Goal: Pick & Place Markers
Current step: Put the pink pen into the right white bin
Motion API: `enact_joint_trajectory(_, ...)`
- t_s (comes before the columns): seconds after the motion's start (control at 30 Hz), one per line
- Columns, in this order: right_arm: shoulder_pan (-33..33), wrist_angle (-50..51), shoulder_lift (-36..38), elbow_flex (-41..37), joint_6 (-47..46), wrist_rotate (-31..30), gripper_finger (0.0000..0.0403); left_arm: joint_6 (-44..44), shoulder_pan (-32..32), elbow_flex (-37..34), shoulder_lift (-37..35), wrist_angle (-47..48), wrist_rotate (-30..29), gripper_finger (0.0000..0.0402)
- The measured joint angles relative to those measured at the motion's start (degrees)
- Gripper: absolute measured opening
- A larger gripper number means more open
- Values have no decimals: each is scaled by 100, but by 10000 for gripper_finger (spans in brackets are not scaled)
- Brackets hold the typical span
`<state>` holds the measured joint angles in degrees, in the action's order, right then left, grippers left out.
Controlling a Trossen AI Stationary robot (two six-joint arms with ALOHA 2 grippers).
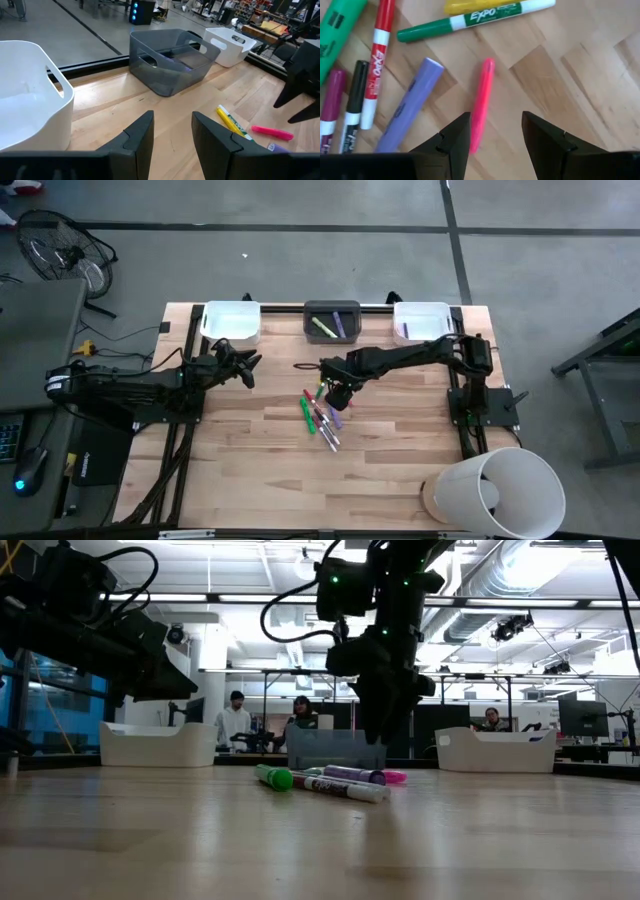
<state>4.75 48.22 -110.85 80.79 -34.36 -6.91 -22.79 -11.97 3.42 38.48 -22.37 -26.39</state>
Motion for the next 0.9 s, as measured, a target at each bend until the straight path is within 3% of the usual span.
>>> enact_joint_trajectory(0.5,-269,-75,-15,0,-191,-388,165,0,0,1,1,0,0,131)
enact_joint_trajectory(0.9,-267,-200,-265,1,-185,-167,165,-1,-1,0,1,-4,0,131)
